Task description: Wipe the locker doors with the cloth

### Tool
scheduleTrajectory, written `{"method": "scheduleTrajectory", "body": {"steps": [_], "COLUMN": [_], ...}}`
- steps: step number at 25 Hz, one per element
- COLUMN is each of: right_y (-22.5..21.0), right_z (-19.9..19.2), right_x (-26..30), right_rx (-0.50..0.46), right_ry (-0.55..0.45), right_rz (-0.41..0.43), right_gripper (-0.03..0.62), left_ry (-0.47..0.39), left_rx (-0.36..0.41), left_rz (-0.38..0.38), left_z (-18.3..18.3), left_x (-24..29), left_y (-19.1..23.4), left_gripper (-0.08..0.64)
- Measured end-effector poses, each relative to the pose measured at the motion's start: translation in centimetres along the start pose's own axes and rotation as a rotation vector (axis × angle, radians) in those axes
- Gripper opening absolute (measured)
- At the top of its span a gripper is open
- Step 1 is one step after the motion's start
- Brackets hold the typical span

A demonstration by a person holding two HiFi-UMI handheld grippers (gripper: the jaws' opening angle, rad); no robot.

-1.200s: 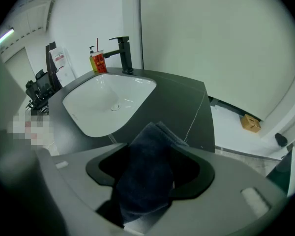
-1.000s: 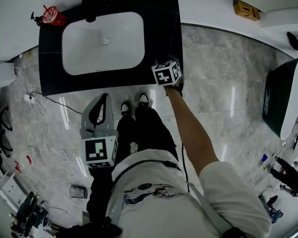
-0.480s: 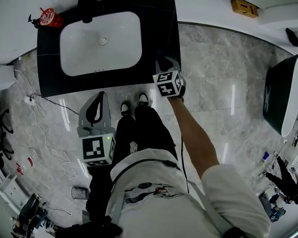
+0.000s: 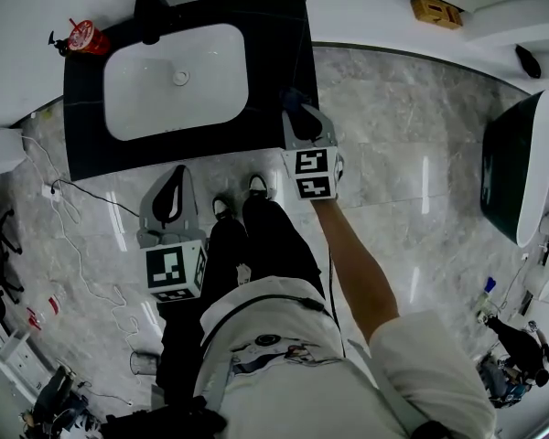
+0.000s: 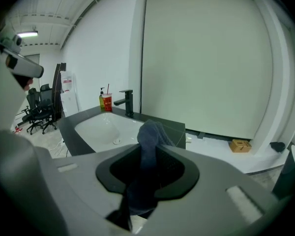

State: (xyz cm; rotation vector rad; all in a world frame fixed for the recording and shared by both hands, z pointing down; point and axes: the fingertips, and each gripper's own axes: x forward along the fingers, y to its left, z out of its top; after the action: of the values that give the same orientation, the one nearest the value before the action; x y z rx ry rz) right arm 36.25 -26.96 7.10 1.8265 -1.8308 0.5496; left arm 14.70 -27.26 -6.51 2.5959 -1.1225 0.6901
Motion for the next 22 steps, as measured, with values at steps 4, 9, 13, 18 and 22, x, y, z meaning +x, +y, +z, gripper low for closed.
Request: {"method": "scheduleTrajectory", "body": {"steps": [4,9,13,18,22], "right_y": [0.4,2.0,4.2,8.4,11.5], "right_z": [1.2,1.6,2.0,1.5,0.4], "right_x": [-2.7,-6.7,-10.2,-15.0,-18.7], "right_rx": [0.006,0.014,0.009,-0.029,-0.046], "right_ry": [-0.062,-0.113,-0.156,-0.198,-0.219], "right_rz": [-0.014,-0.041,-0.074,-0.108,-0.142], "right_gripper": [0.094,0.094,0.094,0.094,0.094], "left_ry": [-0.013,-0.042,-0.072,-0.112,-0.129], "left_rx": [0.007,0.015,0.018,0.022,0.016], "left_rz": [-0.008,-0.022,-0.049,-0.064,-0.060], "left_z": [-0.5,-1.5,-3.2,-6.0,-8.4], "left_x": [-1.3,-3.8,-6.6,-11.7,-16.0], "left_y": [-0.5,-0.6,-0.8,-0.3,1.0], "left_gripper": [0.003,0.003,0.003,0.003,0.003]}}
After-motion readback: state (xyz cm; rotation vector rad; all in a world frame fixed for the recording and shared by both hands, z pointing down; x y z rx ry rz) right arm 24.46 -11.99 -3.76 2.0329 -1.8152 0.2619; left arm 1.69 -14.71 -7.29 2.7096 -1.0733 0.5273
